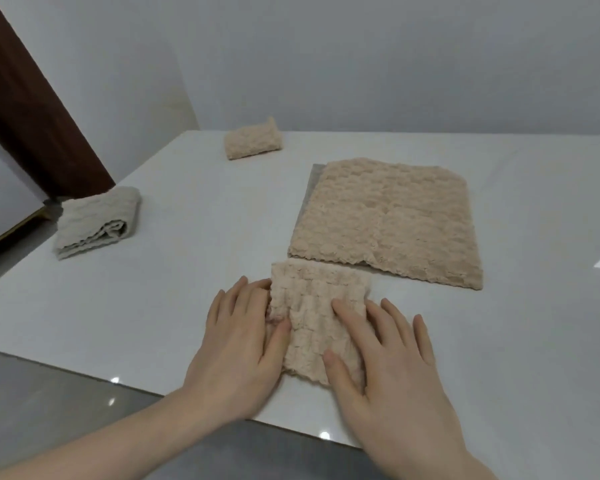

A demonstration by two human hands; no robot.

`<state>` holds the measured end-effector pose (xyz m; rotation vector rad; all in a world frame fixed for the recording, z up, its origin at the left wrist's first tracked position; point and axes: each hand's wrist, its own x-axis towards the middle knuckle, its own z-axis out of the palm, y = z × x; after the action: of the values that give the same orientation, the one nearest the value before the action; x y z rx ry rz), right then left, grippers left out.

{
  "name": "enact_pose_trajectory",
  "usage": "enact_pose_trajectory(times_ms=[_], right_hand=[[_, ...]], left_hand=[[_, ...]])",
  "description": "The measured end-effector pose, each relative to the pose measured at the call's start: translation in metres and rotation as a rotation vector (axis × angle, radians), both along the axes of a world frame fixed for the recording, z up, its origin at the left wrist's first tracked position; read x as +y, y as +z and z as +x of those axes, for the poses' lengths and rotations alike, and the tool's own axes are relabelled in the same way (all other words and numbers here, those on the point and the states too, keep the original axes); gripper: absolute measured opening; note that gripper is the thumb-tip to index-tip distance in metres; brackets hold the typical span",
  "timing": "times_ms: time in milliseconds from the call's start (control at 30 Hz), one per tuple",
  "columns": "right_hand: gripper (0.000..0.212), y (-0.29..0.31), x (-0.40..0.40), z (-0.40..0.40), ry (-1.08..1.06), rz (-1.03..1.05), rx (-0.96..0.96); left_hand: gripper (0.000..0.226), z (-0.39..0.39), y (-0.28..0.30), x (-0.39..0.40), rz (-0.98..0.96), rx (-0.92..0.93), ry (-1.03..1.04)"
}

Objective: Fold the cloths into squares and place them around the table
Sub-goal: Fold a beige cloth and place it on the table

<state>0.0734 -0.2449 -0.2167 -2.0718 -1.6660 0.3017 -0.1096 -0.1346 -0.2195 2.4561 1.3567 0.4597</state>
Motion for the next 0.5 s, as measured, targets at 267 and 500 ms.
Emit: enact_pose_trajectory(times_ms=[267,500], right_hand=[[0.053,0.024,0.000,0.010,0.012,-0.146,0.234],[0.028,0.182,-0.029,0.020,-0.200,-0.293,0.736]], left_hand=[[0.051,0.002,0.029,0.000,-0.152,0.136,0.027],[0.017,0.017,0.180,-0.033,-0.735,-0.200,0.232]])
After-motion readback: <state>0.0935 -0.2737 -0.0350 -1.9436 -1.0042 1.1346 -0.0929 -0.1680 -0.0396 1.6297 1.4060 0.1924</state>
